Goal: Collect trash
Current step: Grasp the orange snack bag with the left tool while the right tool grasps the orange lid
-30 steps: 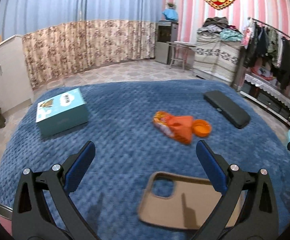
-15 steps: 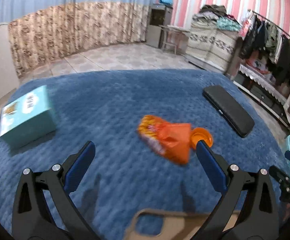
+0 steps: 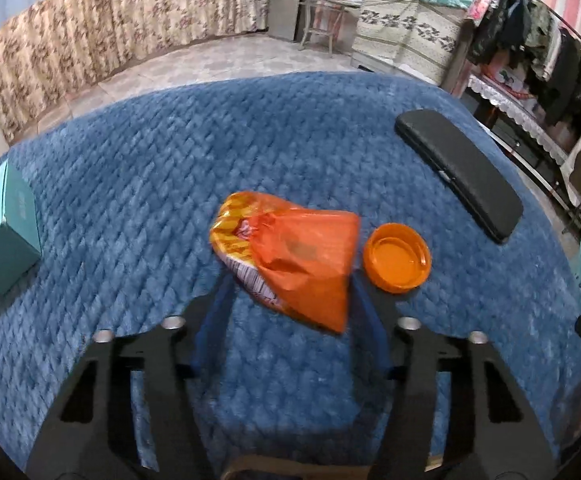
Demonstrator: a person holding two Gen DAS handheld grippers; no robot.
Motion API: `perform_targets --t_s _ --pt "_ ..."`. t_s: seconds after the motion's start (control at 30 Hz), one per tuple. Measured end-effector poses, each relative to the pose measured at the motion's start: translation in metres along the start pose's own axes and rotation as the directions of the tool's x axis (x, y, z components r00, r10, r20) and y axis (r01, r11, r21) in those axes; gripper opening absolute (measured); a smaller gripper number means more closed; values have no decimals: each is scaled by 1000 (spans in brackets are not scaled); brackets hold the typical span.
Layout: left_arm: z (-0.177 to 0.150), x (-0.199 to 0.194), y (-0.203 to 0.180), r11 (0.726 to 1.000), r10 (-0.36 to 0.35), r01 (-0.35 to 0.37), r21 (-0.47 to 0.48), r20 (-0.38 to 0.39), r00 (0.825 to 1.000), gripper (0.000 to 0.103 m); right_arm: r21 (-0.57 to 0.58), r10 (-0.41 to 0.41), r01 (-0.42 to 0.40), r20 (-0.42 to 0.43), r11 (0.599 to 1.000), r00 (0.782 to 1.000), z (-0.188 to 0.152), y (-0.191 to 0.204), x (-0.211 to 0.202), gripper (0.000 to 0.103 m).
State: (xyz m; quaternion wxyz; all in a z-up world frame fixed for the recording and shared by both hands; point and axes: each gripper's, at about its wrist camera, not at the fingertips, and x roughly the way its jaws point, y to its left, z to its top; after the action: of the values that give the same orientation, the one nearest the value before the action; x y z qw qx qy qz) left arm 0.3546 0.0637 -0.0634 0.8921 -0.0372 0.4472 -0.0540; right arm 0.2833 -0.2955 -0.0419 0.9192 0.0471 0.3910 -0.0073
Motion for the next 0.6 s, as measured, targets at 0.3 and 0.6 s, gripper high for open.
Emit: perform_targets --t_s 0.3,0.6 --pt "-7 -6 -27 992 31 -34 124 27 999 12 -32 -8 8 -8 999 1000 1 12 0 99" --pt "-26 -41 2 997 65 -69 19 145 987 3 -58 22 -21 12 998 1000 2 28 -2 99"
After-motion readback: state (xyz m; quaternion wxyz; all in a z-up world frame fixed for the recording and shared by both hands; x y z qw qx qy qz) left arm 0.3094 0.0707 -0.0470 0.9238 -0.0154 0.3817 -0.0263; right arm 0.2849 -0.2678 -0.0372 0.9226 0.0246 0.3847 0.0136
